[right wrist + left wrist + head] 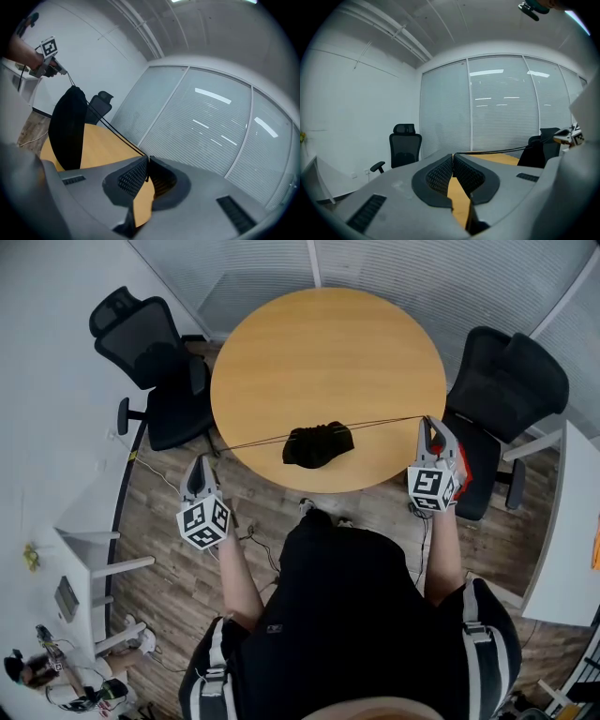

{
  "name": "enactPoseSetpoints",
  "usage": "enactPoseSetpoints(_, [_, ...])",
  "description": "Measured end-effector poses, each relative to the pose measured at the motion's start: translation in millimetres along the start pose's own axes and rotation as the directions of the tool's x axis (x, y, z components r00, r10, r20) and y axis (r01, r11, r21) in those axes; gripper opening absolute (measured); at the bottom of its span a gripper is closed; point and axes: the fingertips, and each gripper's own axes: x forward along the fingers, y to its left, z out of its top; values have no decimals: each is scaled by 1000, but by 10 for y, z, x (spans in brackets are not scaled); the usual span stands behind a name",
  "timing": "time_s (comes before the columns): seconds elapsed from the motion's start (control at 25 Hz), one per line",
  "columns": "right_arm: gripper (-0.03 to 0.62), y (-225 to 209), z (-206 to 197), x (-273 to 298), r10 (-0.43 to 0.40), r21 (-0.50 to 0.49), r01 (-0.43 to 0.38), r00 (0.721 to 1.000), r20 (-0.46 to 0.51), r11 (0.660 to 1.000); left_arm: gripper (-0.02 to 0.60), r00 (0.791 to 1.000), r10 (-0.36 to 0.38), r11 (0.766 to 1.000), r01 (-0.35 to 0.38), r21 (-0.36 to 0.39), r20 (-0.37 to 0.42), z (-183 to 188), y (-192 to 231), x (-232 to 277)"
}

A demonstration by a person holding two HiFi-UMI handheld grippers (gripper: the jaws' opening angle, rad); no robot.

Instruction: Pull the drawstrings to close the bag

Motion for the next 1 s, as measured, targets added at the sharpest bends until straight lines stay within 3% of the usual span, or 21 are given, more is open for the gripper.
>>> enactPoseSetpoints(0.48, [71, -45, -71, 15, -16, -31, 15, 1000, -15, 999, 23, 1000, 19, 999, -20, -28, -12, -44, 117, 41])
enactPoseSetpoints(1.0, [69, -95, -188, 28, -55, -15, 54, 996, -65, 998, 23, 999, 7, 1000, -7, -12, -36, -95, 93, 171])
